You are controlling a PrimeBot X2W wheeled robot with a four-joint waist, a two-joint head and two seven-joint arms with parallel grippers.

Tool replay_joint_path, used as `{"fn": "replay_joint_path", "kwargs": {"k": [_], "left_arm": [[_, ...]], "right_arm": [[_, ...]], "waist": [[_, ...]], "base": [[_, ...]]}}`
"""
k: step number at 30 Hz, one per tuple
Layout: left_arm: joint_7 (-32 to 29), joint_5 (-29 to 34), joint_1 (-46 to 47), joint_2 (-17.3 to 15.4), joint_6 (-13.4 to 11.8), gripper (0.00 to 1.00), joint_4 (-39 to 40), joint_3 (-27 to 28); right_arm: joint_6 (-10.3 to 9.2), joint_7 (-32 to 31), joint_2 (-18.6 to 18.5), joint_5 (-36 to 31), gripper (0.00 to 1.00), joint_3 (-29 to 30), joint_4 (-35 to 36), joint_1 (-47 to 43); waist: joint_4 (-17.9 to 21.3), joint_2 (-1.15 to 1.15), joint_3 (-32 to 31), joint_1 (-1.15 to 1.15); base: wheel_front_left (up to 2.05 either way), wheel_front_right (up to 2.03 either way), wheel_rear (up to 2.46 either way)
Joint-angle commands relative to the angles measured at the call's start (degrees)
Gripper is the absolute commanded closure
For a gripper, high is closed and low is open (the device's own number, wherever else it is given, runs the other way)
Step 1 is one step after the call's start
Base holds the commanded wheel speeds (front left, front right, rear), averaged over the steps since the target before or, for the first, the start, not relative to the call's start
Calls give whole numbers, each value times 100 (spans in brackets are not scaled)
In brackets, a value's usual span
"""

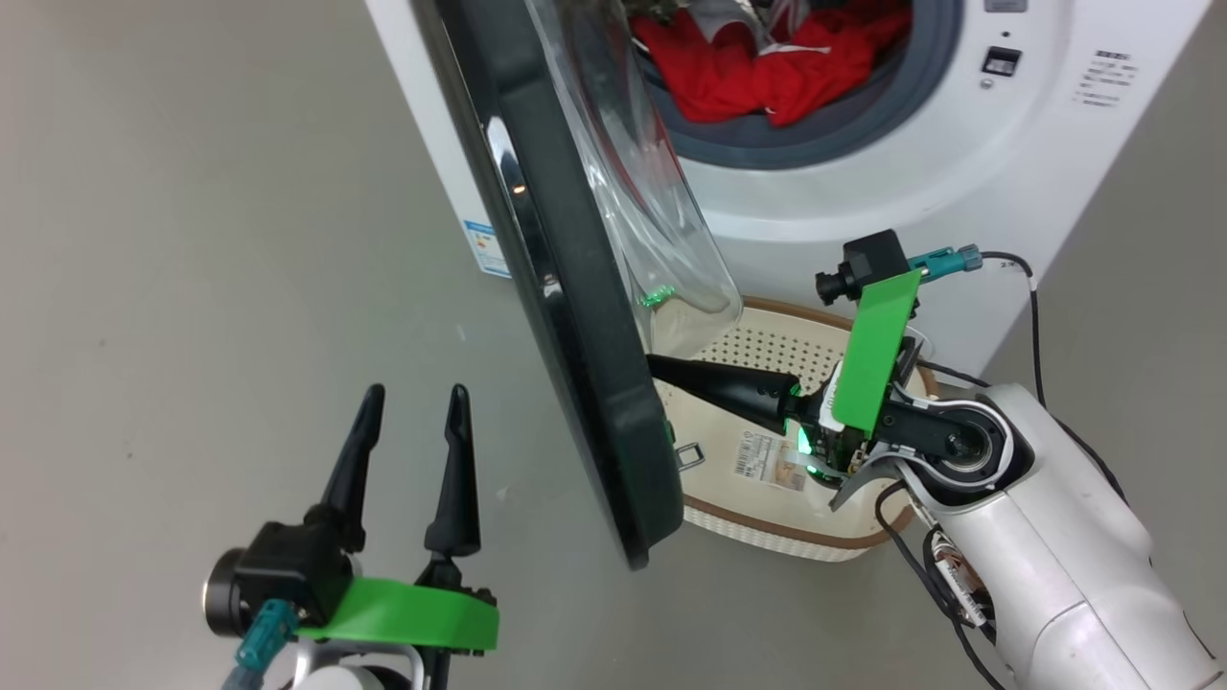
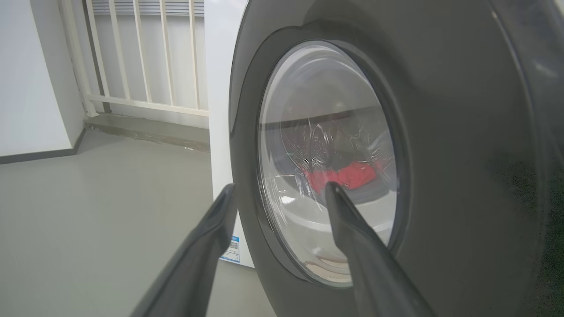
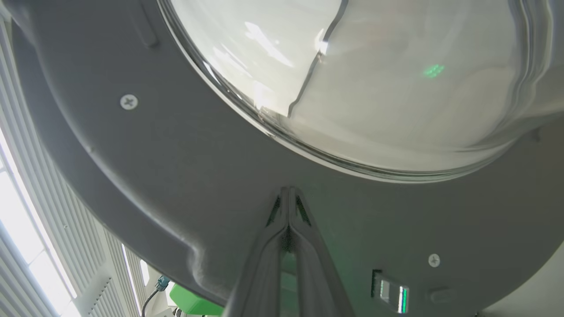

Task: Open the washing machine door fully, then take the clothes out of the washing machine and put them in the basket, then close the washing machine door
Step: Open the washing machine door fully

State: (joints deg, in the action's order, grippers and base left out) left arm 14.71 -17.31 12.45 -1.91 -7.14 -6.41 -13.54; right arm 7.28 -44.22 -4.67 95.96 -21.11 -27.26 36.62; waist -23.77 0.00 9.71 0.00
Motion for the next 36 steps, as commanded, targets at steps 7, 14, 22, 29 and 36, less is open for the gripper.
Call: {"fn": "replay_joint_path", "kwargs": {"k": [7, 14, 22, 29, 36], "left_arm": [[29, -51, -104, -97, -60, 0, 95, 146], [29, -54, -126, -97, -56, 0, 82, 159], [29, -75, -162, -97, -23, 0, 84, 229], [29, -227, -118, -97, -29, 0, 123, 389], [29, -130, -89, -97, 9, 0, 160, 495]], "right_arm": [[21, 83, 175, 80, 100, -241, 124, -46], [21, 201, 177, 83, 100, -337, 119, -58], [21, 428, 41, -64, 0, -280, 193, -135], [21, 1492, -247, -775, 0, 13, 560, -140], [21, 2919, -753, -2426, 0, -387, 840, -323]], "waist": [[-267, 0, -63, 0], [-346, 0, -110, 0], [-261, 0, -141, 0], [-135, 0, -99, 0], [-42, 0, -98, 0]], "base": [[0, 0, 0], [0, 0, 0], [0, 0, 0], [0, 0, 0], [0, 0, 0]]}}
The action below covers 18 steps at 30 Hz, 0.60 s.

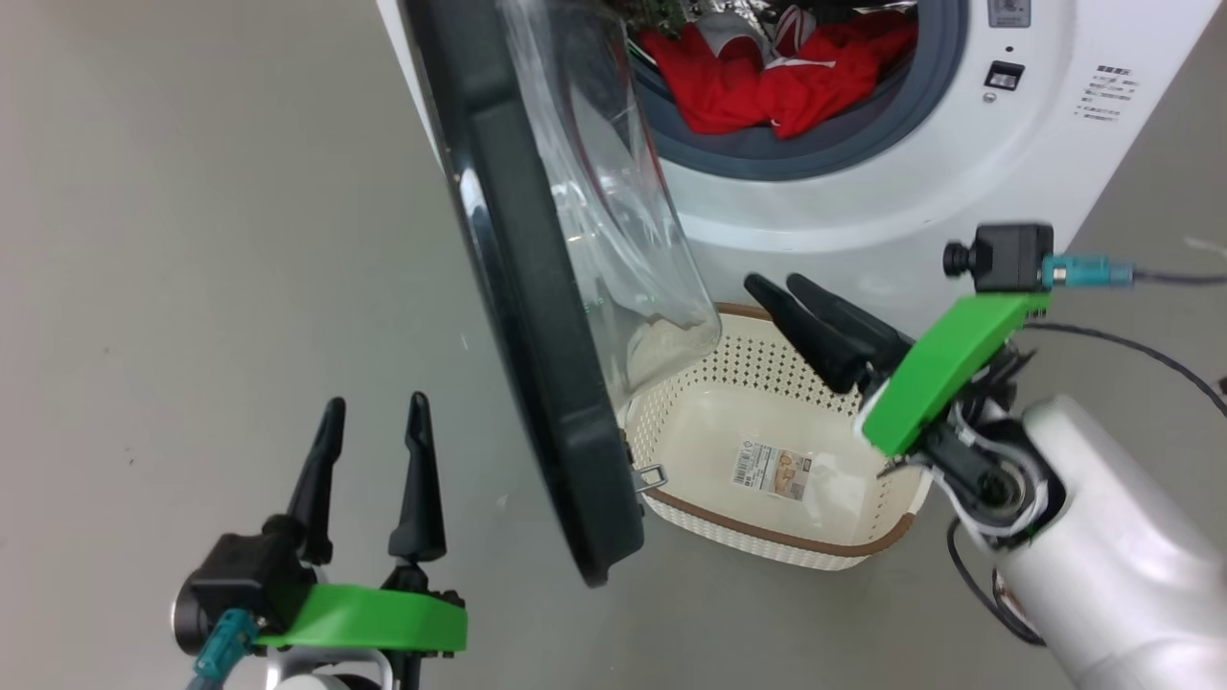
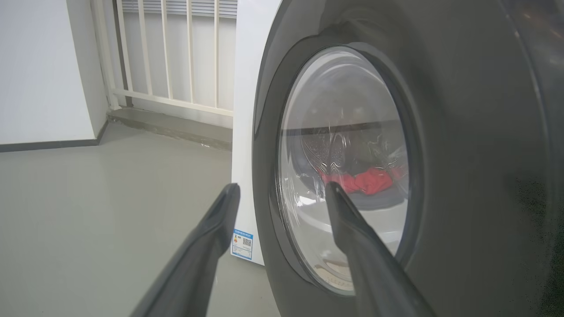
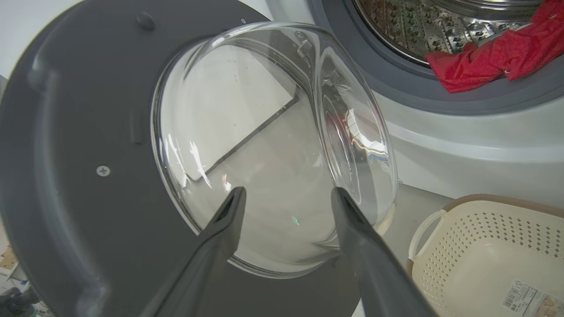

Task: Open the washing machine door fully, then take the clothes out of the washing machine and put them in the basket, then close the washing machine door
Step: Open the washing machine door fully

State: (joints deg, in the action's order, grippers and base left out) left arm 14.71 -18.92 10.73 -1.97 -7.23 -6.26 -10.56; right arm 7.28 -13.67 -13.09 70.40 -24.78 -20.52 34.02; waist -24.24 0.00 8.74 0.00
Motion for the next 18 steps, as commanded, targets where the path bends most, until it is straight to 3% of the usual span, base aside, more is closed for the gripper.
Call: {"fn": "replay_joint_path", "kwargs": {"k": [1, 3, 9, 14, 18], "left_arm": [[29, 48, 81, -90, 29, 0, 169, 222], [29, 77, 63, -90, 36, 0, 253, 284], [29, 205, 29, -90, 22, 0, 359, 332], [29, 176, -14, -90, 4, 0, 399, 345], [29, 270, -63, -90, 5, 0, 445, 318]], "right_arm": [[21, 88, 37, -93, 0, -90, 161, -97], [21, 687, -88, -713, 0, -268, 87, -171], [21, 1590, -95, -1436, 0, -327, -68, -308], [21, 2461, -15, -2335, 0, -142, -355, -472], [21, 2772, 151, -3196, 0, 166, -496, -593]], "waist": [[23, 0, -3, 0], [78, 0, -11, 0], [137, 0, -45, 0], [172, 0, -66, 0], [189, 0, -71, 0]], "base": [[0, 0, 0], [0, 0, 0], [0, 0, 0], [0, 0, 0], [0, 0, 0]]}}
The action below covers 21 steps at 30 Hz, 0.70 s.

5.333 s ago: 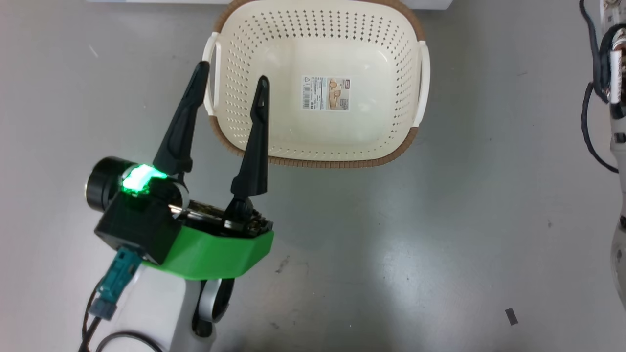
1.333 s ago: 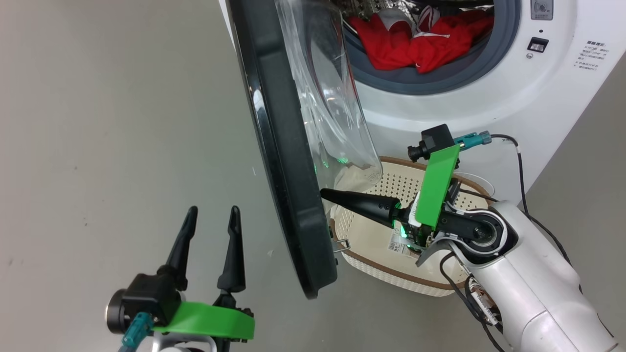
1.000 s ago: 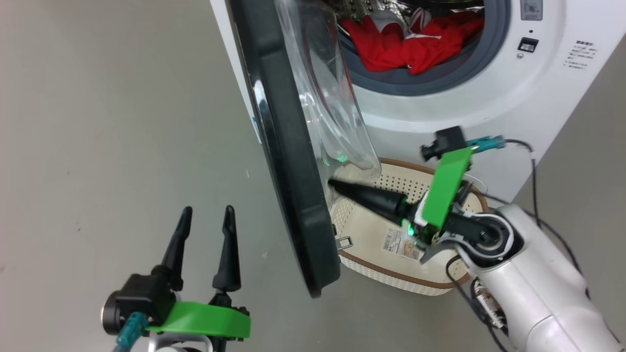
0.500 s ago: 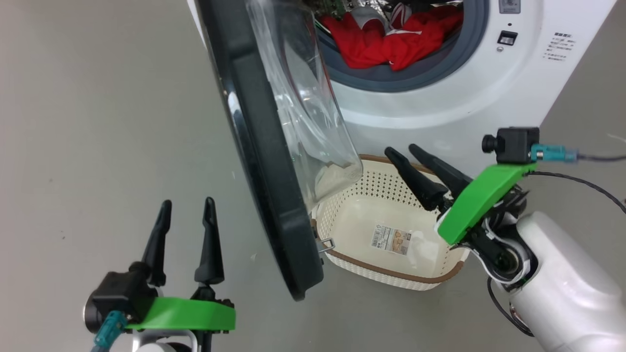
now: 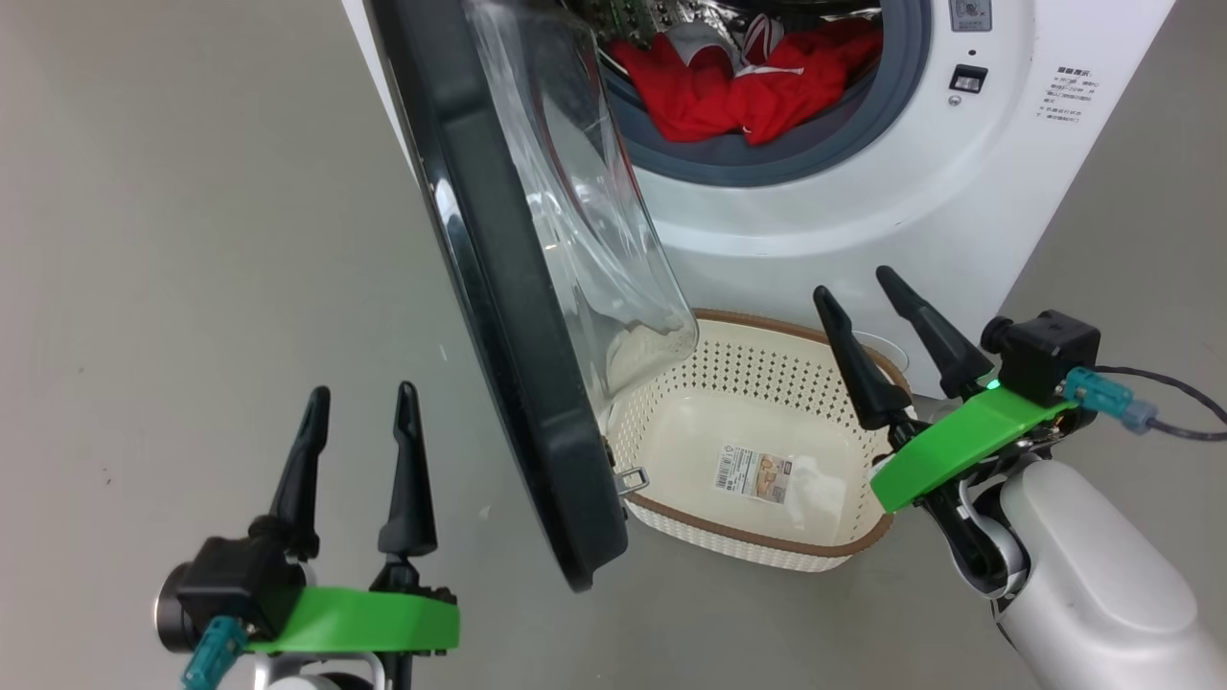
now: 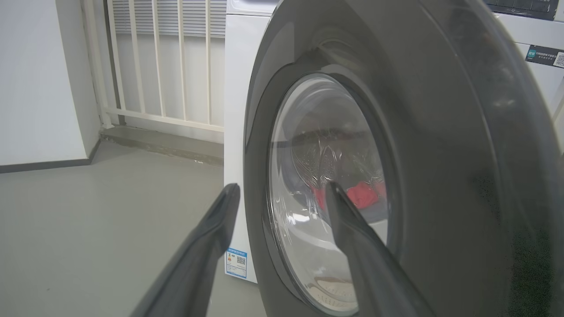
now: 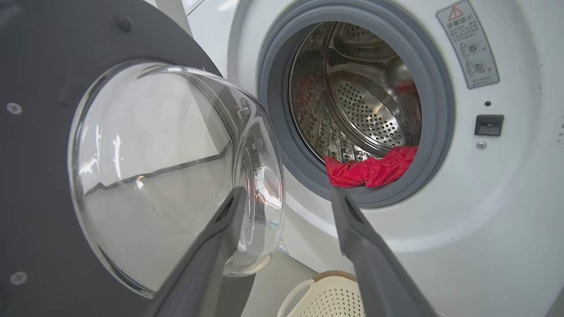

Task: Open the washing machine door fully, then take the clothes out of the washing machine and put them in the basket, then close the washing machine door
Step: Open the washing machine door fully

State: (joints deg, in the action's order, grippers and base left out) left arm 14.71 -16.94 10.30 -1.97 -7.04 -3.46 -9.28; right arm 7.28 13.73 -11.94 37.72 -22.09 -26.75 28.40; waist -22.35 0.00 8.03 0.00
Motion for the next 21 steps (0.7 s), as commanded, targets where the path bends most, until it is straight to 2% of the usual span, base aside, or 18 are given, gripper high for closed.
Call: {"fn": "replay_joint_path", "kwargs": {"k": [1, 2, 5, 10, 17, 21], "left_arm": [[29, 91, -29, -90, -20, 0, 175, 186], [29, 107, -43, -90, -28, 0, 188, 178], [29, 86, -73, -90, -41, 0, 192, 161], [29, 65, -126, -90, -63, 0, 183, 134], [29, 88, -198, -90, -78, 0, 194, 136], [29, 59, -244, -90, -93, 0, 208, 160]], "right_arm": [[21, 67, 80, -175, 0, -10, 125, -63], [21, 106, 203, -634, 0, 222, 168, -147], [21, 122, 420, -1333, 0, 698, 444, -339], [21, 125, 716, -2251, 0, 1268, 1043, -868], [21, 126, 887, -2830, 0, 1679, 1688, -1505], [21, 126, 902, -2900, 0, 1738, 1921, -1811]], "waist": [[2, 0, 0, 0], [7, 0, -3, 0], [7, 0, -19, 0], [-9, 0, -76, 0], [1, 0, -174, 0], [13, 0, -228, 0]], "base": [[0, 0, 0], [0, 0, 0], [0, 0, 0], [0, 0, 0], [0, 0, 0], [0, 0, 0]]}}
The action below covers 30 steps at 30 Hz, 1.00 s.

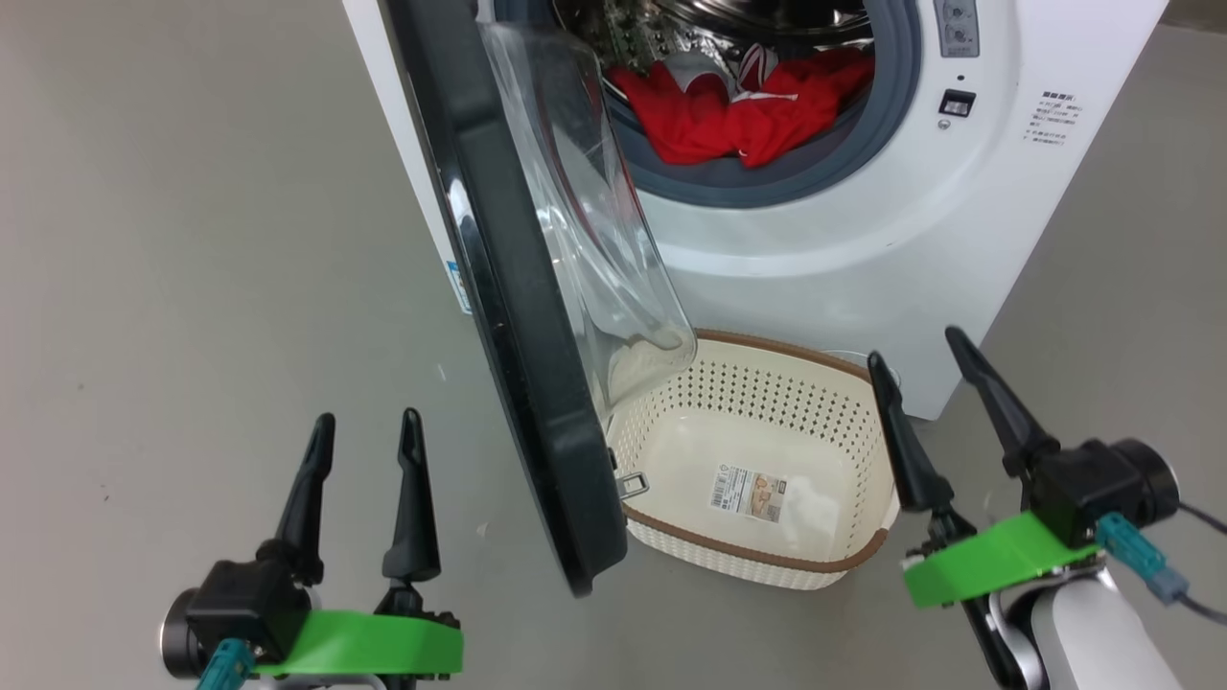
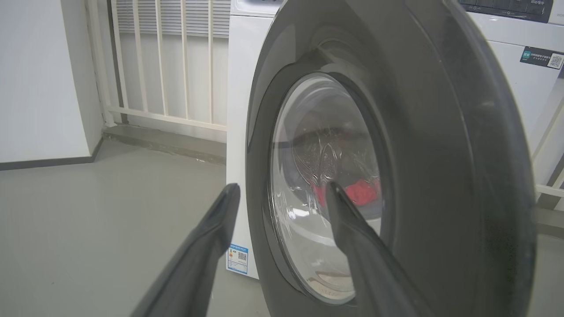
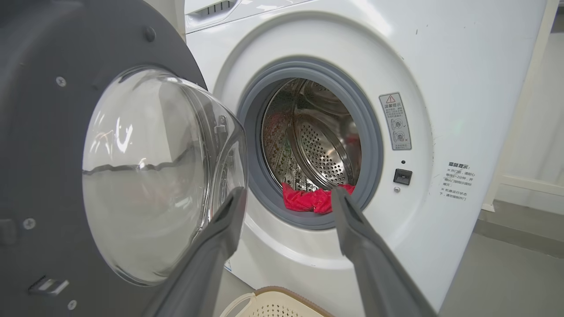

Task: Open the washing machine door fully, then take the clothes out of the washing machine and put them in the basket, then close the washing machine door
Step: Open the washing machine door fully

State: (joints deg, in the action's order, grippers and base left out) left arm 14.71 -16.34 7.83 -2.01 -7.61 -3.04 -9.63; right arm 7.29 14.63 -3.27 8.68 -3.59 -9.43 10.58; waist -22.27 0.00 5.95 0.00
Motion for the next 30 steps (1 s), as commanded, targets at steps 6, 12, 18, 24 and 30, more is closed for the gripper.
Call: {"fn": "replay_joint_path", "kwargs": {"k": [6, 12, 18, 24, 30], "left_arm": [[29, -42, -46, -87, -85, 0, 136, 193], [29, -54, -82, -87, -73, 0, -12, 143], [29, -44, -84, -87, -81, 0, -82, 135], [29, -32, -98, -87, -87, 100, -108, 141], [29, -67, -25, -87, -85, 100, 38, 181]], "right_arm": [[20, 36, 37, 105, 0, -102, 293, -266], [20, 37, 38, 106, 0, -194, 301, -395], [20, 37, 38, 121, 0, -278, 296, -496], [20, 37, 39, 200, 0, -318, 299, -494], [20, 37, 39, 284, 0, -303, 317, -457]], "waist": [[25, 0, -73, 0], [34, 0, -146, 0], [30, 0, -186, 0], [39, 0, -198, 0], [67, 0, -158, 0]], "base": [[0, 0, 0], [0, 0, 0], [0, 0, 0], [0, 0, 0], [0, 0, 0]]}}
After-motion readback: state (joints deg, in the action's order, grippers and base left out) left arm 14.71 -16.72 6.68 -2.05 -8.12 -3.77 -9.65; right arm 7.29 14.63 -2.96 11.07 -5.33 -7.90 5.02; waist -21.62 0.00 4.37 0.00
